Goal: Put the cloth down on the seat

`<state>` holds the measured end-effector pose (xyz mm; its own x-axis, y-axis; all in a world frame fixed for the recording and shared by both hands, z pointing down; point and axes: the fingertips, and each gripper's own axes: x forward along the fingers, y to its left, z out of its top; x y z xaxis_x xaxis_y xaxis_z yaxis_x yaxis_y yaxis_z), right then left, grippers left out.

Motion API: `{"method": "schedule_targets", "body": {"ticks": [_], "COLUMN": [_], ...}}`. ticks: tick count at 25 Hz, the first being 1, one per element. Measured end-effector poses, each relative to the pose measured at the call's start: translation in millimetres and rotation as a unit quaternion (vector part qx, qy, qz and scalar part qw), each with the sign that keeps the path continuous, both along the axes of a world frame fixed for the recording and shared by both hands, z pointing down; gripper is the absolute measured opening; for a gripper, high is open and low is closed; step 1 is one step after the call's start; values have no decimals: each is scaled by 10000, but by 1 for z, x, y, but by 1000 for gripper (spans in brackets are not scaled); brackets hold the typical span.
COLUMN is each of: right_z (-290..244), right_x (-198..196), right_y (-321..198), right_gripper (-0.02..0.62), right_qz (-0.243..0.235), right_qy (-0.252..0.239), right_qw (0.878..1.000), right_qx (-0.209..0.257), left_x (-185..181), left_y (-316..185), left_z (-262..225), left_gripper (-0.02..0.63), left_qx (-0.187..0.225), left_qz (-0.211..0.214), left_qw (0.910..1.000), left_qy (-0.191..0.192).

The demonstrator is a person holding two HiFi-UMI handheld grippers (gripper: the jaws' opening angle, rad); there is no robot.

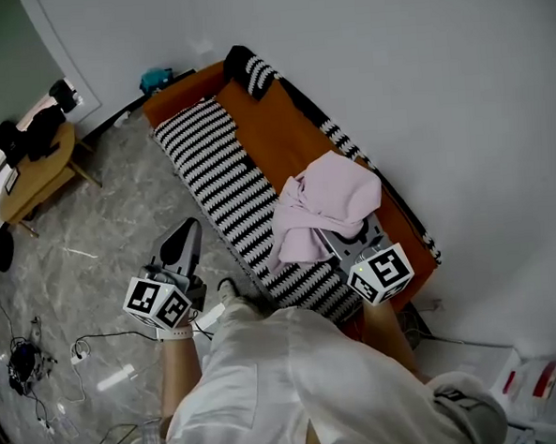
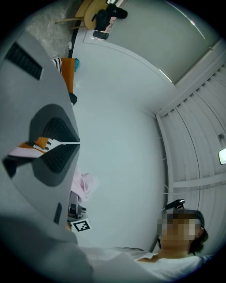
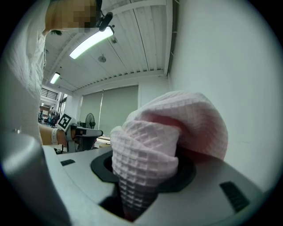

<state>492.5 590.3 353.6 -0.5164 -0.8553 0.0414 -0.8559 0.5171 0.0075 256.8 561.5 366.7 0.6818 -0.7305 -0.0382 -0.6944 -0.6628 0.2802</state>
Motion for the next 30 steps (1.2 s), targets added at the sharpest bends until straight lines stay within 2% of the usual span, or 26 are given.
{"method": "schedule_targets", "body": {"ticks": [5,14,22,30], "right_z": [6,-8,-7,6], "right_x": [-41,-134,-188,-214], "right_y": [-56,-163,-222,-286], "right_gripper": [201,201,201,201], "right_qz": [-78,-117,-125,-184], "right_qy": [22,-50,-114,-107], "right_qw": [9999,9999,9999,9996], "right_qx": [-101,71,29,-177], "left_x": [-41,-157,-216,-251], "left_y": [-44,-137,-177,-224], "left_z": [3,-3,-1,8], "left_gripper": [26,25,26,25], "left_qx": [-48,12,26,-42], "left_qz": [-92,-389,-486,-641], "left_qw": [9999,9992,9988,9979], "left_qy": [-61,-59,-56,-46]}}
